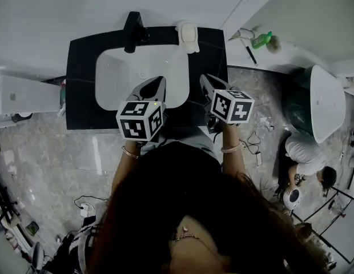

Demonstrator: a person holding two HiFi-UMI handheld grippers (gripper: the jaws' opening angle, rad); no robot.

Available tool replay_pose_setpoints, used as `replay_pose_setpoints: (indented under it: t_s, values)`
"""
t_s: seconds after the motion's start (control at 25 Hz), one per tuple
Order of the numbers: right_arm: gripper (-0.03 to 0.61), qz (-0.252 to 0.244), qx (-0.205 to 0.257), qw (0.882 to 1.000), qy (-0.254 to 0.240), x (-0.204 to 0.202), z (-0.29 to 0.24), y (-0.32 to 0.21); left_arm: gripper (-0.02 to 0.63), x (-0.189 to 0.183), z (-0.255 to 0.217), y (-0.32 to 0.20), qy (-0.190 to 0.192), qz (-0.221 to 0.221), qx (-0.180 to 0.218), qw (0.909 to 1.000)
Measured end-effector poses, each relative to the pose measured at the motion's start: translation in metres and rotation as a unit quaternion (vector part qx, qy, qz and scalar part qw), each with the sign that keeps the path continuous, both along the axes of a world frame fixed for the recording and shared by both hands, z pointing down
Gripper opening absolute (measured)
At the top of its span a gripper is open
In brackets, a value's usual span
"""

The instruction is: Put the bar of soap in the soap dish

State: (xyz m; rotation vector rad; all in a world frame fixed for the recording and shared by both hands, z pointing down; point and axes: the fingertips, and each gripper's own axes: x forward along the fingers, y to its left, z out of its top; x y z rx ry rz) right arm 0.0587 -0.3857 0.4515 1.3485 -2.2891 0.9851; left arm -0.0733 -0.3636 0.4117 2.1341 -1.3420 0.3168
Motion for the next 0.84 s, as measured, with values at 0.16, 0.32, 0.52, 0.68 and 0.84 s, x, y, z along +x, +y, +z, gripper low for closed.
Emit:
replay_pose_setpoints:
  t_s: [0.16, 0.32, 0.52, 0.68, 0.84]
  values:
    - [0.017, 0.0, 0.003, 1.0, 0.024, -0.001, 0.001, 0.007, -0.003, 0.002, 0.001, 0.007, -0.002, 0.006, -0.001, 1.0]
    - [0.017, 0.0, 0.005, 0.999, 0.039, 0.0, 0.0, 0.013, -0.004, 0.007, 0.005, 0.014, -0.012, 0.013, -0.005, 0.9998]
    - [0.017, 0.001, 0.004, 0.999, 0.043, 0.001, 0.002, 0.014, -0.003, 0.006, 0.001, 0.013, -0.006, 0.007, 0.0, 1.0]
    - [0.017, 0.006, -0.002, 0.999, 0.044, 0.004, 0.007, 0.016, -0.004, 0.008, 0.003, 0.014, -0.007, 0.008, -0.002, 0.9999]
    - [0.017, 0.006, -0.008, 0.999, 0.045, 0.005, 0.01, 0.017, -0.003, 0.008, -0.002, 0.014, 0.012, 0.004, 0.002, 0.9999]
